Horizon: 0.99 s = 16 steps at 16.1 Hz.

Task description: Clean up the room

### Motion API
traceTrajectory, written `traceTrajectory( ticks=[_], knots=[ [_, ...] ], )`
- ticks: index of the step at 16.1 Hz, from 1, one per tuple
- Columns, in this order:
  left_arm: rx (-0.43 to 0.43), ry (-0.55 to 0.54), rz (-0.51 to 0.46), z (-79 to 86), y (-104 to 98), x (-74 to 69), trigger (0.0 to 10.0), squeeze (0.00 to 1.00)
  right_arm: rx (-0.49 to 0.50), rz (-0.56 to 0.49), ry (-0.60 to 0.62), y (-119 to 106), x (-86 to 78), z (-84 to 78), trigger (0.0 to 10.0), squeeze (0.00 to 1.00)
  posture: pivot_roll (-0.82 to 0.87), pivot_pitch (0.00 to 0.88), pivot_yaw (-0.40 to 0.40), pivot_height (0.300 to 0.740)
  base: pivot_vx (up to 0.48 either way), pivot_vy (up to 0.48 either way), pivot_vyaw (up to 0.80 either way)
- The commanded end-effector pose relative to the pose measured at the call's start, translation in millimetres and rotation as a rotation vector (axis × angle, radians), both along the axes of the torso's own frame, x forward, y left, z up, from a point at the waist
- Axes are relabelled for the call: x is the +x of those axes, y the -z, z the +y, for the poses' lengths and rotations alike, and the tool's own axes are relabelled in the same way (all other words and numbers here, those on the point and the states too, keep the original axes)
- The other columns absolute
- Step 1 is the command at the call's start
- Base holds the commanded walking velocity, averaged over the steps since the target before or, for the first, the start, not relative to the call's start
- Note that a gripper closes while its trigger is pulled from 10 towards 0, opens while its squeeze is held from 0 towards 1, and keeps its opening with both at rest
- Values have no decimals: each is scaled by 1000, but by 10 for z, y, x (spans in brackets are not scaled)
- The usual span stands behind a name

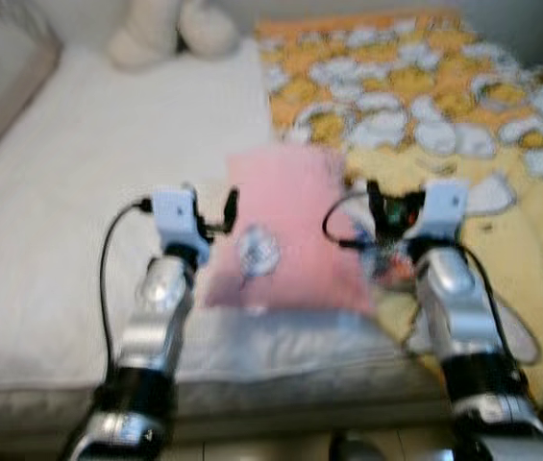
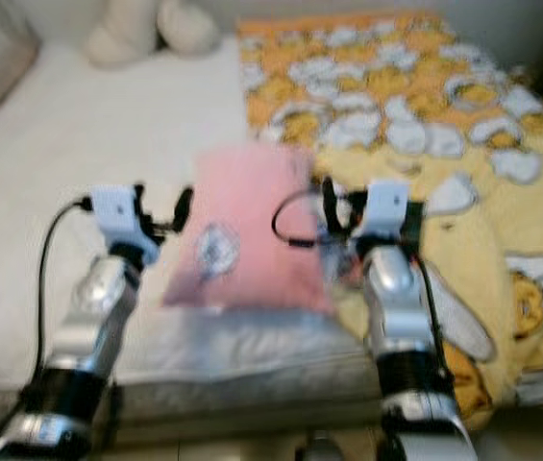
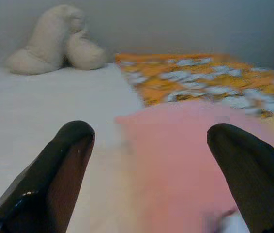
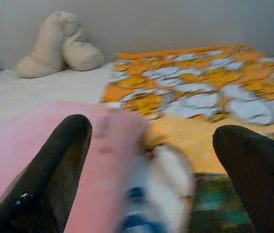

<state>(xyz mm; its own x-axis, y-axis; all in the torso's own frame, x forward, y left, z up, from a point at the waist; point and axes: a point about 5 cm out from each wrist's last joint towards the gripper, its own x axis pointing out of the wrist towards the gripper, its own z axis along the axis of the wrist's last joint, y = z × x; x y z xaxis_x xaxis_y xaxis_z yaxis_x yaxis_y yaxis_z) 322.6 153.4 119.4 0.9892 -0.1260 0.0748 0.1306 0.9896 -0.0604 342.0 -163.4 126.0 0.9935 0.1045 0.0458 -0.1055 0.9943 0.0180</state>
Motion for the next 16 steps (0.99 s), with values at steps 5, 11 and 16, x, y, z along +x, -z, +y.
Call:
traceTrajectory(
  ticks=[5,11,16],
  knots=[
    [27,12,10,85,-10,-37,10000,0,136,89,91,-10,234,-200,10000,0,-185,0,159,740,0,0,0],
    [65,10,24,203,-35,-174,10000,0,185,177,107,52,354,-177,10000,0,-121,0,163,740,0,0,0],
    [77,-20,40,325,-65,-275,10000,0,326,289,75,276,291,66,10000,0,-88,0,151,740,0,0,0]
  ],
)
